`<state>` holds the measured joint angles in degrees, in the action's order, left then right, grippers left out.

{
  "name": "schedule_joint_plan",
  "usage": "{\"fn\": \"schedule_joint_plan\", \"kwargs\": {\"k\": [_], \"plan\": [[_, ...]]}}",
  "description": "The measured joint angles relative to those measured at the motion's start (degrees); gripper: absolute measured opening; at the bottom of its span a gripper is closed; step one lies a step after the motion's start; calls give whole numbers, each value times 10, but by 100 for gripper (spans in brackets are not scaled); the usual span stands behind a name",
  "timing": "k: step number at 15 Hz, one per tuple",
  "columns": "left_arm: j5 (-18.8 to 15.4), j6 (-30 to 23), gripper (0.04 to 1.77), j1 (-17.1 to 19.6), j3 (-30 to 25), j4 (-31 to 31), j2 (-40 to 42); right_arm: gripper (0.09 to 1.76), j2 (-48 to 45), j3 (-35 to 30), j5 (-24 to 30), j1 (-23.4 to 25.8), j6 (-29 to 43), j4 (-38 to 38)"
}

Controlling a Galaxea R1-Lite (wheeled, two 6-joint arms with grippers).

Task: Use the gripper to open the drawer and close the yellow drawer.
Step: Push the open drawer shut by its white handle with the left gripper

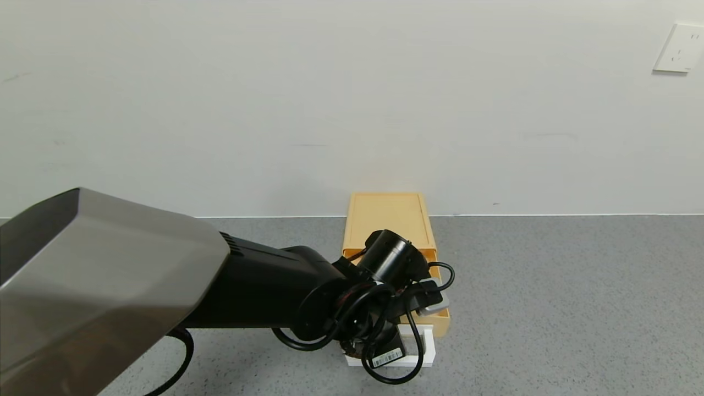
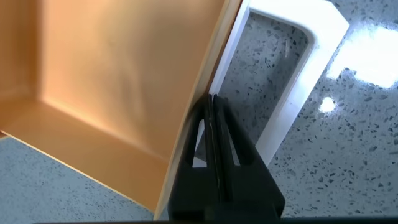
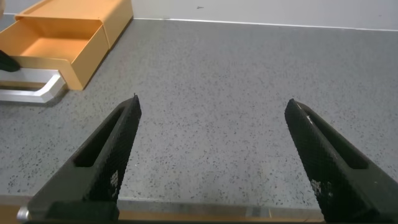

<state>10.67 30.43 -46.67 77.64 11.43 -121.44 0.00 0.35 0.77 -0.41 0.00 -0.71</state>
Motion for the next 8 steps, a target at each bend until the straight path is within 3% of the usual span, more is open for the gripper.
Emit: {"fn": "schedule_joint_plan", "kwargs": {"k": [8], "plan": [[47, -1, 11, 4, 36, -8, -26, 170, 0, 0, 0, 0, 0, 0]]}}
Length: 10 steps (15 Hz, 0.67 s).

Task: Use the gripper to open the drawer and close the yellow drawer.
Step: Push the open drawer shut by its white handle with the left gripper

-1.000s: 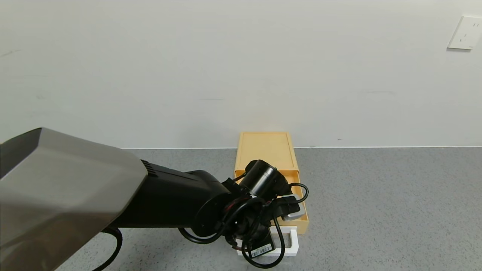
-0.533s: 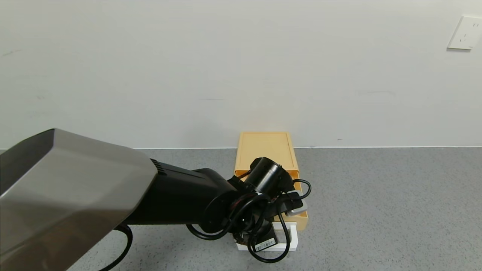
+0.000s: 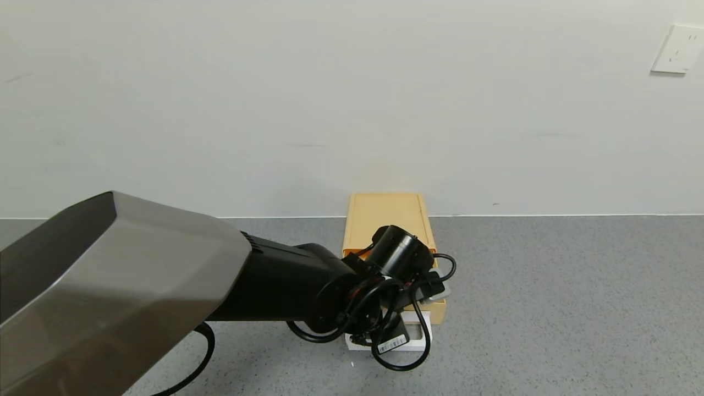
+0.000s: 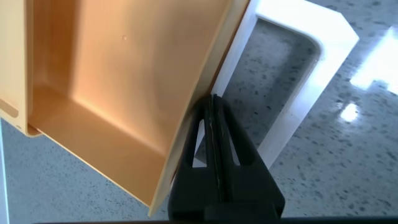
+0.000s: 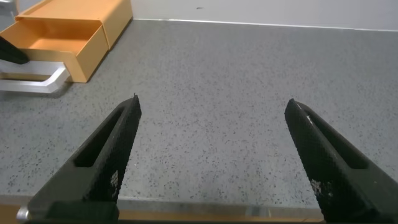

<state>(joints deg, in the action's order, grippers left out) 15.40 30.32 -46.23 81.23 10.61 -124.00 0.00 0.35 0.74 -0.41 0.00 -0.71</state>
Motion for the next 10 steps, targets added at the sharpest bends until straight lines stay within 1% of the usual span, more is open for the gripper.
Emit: {"fn": "schedule_joint_plan", "kwargs": {"k": [10], "plan": [[3, 4, 11, 17, 51, 11, -29, 170, 0, 0, 0, 0, 0, 0]]}}
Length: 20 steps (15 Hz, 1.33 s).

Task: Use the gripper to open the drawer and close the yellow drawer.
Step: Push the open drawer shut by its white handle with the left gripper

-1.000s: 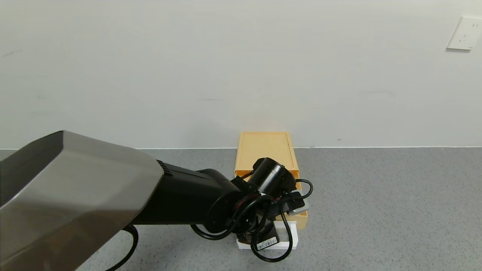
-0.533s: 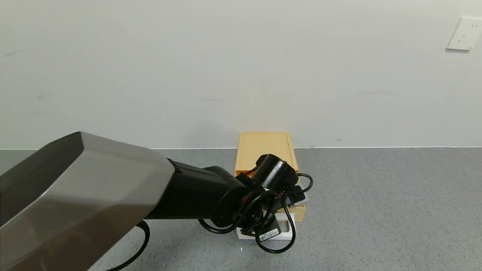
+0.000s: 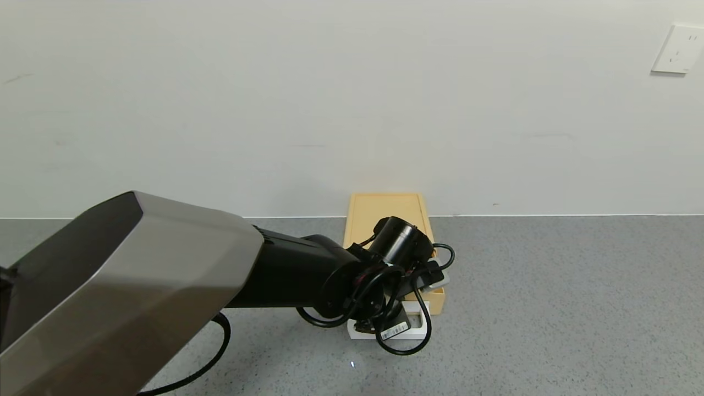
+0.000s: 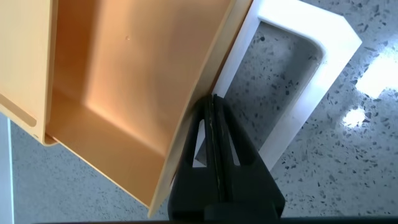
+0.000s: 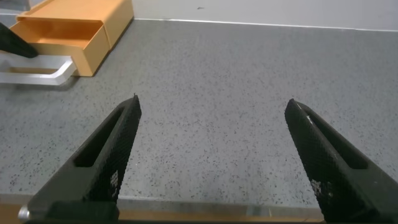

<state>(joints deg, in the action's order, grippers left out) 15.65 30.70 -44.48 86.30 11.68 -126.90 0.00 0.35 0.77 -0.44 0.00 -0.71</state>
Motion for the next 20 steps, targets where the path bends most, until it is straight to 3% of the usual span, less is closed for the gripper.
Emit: {"fn": "schedule_joint_plan", "kwargs": {"k": [20], "plan": [[13, 20, 11, 37, 129, 24, -56, 170, 0, 0, 0, 0, 2, 0]]}}
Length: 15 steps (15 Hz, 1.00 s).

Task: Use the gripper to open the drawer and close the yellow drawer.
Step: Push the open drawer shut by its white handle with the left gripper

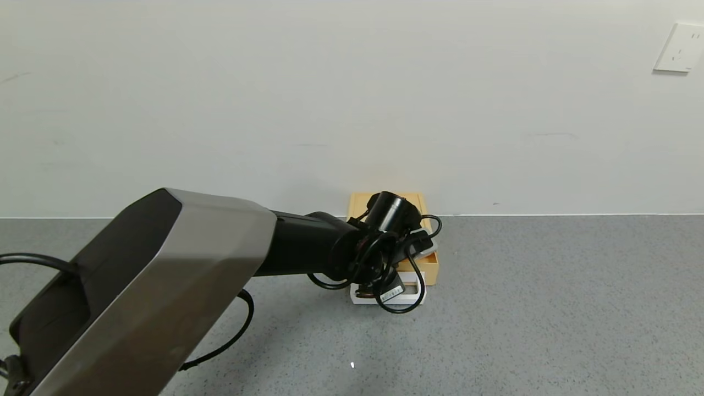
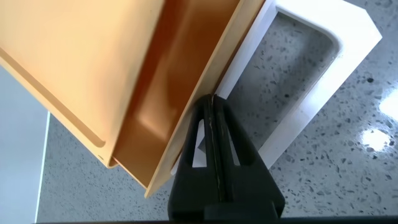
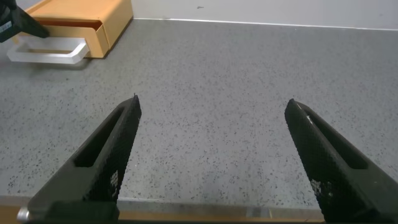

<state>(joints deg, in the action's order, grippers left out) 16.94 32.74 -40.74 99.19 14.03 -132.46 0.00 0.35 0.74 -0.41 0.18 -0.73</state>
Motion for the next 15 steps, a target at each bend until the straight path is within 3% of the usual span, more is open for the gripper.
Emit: {"fn": "schedule_joint_plan", "kwargs": {"k": [15], "plan": [[12, 10, 11, 18, 71, 12, -35, 170, 0, 0, 0, 0, 0, 0]]}}
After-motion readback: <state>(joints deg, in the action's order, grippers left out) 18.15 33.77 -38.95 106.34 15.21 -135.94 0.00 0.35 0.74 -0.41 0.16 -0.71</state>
